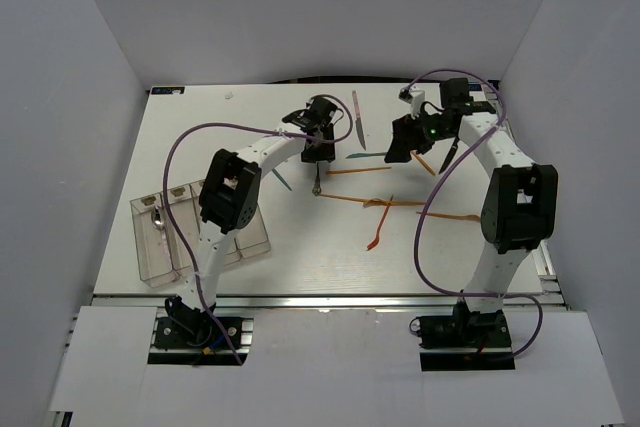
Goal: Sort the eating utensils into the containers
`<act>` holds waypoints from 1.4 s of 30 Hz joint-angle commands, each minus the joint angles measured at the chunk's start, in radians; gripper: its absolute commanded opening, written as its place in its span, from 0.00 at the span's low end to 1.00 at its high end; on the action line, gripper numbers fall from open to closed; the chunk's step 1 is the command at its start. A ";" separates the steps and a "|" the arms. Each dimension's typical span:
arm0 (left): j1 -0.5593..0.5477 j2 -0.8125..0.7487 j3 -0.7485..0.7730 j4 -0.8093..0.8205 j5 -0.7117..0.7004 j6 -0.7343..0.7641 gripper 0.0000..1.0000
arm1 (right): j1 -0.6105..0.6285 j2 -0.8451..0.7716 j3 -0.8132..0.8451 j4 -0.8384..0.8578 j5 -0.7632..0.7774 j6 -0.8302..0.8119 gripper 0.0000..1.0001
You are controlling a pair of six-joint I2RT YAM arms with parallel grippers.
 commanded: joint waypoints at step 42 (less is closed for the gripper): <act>0.130 -0.661 -0.434 -0.022 -0.116 0.028 0.00 | -0.010 -0.112 -0.091 0.066 -0.125 -0.022 0.88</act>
